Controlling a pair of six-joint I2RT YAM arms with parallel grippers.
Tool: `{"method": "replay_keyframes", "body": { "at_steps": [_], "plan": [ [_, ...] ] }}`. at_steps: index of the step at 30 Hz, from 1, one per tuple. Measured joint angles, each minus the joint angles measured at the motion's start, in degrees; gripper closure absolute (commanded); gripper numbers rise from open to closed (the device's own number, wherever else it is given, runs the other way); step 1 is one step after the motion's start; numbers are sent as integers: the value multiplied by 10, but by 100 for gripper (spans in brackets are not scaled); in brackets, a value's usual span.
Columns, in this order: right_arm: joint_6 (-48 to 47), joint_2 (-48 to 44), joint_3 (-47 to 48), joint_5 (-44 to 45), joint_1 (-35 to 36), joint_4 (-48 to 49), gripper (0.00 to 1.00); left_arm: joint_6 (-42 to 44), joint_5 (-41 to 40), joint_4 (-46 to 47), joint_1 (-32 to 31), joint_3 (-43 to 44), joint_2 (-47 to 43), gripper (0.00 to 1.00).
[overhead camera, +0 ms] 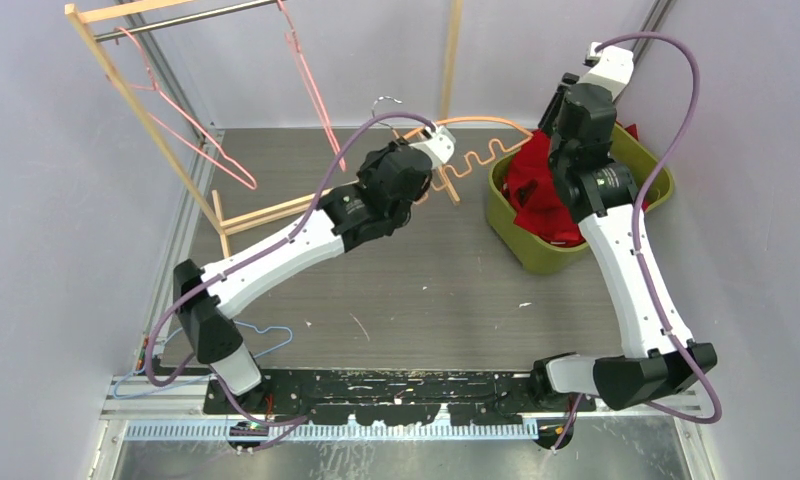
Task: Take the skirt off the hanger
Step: Place the hanger at the clothesline.
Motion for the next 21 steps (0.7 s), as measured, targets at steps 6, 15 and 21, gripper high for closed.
{"method": "replay_keyframes", "body": {
  "at_steps": [6,15,21],
  "plan": [
    [-27,0,3,51,0,-1,60,31,3,23,83,31,45,100],
    [33,52,39,-56,32,-54,79,56,5,41,130,91,78,100],
    [66,104,77,-169,75,-70,92,61,7,46,125,92,78,100]
  ]
}}
